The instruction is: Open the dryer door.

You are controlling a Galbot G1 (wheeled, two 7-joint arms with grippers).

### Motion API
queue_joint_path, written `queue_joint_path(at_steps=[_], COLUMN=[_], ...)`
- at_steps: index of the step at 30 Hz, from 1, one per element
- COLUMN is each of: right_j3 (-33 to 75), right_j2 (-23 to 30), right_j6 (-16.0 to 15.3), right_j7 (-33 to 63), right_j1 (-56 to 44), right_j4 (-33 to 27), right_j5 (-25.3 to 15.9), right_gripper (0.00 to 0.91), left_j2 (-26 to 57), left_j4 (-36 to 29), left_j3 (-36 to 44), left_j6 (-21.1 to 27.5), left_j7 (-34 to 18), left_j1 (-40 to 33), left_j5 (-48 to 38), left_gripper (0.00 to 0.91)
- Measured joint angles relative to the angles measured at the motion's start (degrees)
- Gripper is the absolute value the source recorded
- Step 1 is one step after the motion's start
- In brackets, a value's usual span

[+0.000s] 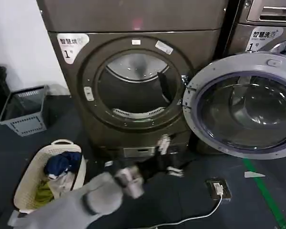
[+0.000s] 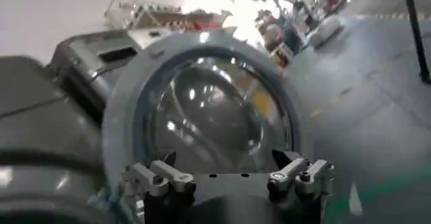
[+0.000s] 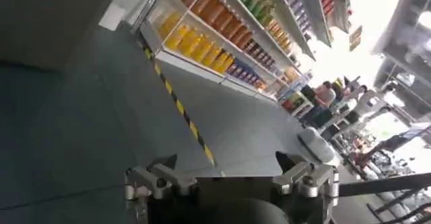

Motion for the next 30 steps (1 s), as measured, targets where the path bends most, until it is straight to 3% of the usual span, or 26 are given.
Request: queue_joint_path(at_steps=[8,18,23,30], right_j3=[-0.63,-0.96,-1.49,-1.95], right_j2=[0.84,1.99,2.12,1.76], right_j6=[-2.28,-1.91,-1.75,-1.71], right_j7=[0.7,0.83,0.78,0.57], right_j1=[1.07,1.85,2.51,3.32], right_j4=[1.81,1.86,1.86,1.46], right_j5=[-0.36,-0.13,-0.06,0.01], right_gripper=[0.907,0.907,0.907,0.907], left_j2=[12.48,19.59,20.99,20.1], left_j4=[-4.13,-3.04,-1.65,0.43], left_j3=[-14.11,-31.15,-38.96,-47.89], left_j6=[-1.85,1.7,6.57,17.44], left_j7=[0.51,2.05,1.85,-1.42], left_j1=[15.03,30.32,38.21,45.02], left_j5=[-4.35,-16.44,-23.78,-36.4], left_gripper=[0.907,0.907,0.907,0.907])
